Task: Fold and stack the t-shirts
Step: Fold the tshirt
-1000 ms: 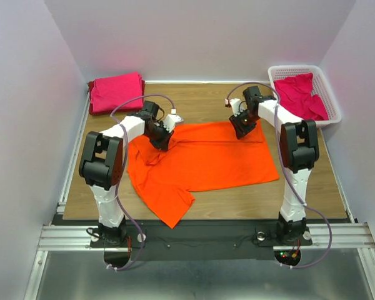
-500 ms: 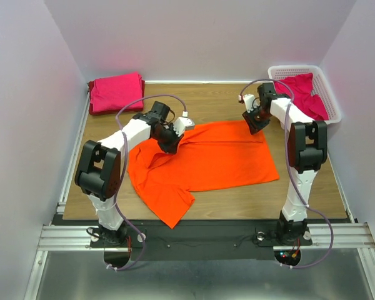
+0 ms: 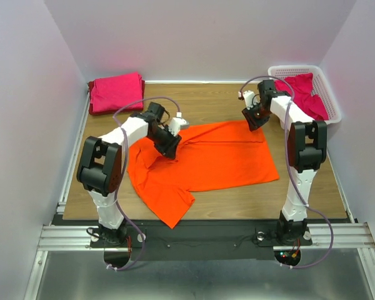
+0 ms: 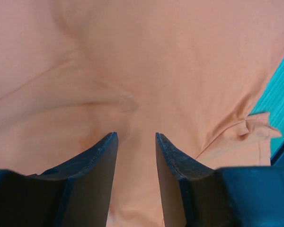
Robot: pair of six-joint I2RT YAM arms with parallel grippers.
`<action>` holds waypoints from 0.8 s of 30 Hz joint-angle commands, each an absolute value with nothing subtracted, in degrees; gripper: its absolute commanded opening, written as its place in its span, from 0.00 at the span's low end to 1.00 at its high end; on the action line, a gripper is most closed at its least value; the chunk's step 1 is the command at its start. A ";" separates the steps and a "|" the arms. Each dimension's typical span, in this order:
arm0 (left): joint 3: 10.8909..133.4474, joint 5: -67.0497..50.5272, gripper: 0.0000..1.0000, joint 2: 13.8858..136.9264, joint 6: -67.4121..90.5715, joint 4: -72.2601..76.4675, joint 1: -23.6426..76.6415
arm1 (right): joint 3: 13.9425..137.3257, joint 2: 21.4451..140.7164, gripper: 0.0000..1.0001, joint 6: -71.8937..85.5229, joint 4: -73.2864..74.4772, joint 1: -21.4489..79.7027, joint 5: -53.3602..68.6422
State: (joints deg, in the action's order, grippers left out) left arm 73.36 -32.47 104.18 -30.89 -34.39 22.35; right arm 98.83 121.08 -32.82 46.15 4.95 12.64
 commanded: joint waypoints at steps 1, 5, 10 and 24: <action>80.93 -37.09 0.49 100.54 -28.40 -34.55 12.43 | 103.53 122.95 0.38 -31.55 45.62 5.27 13.62; 83.84 -38.41 0.51 103.53 -25.23 -32.35 3.18 | 105.55 126.12 0.38 -30.32 45.70 5.36 13.36; 84.38 -35.78 0.44 108.63 -23.47 -29.53 -3.60 | 104.50 127.88 0.38 -30.76 45.62 5.36 11.96; 90.14 -27.51 0.18 123.02 -18.55 -22.84 -8.09 | 106.60 132.28 0.36 -29.80 45.44 3.34 4.65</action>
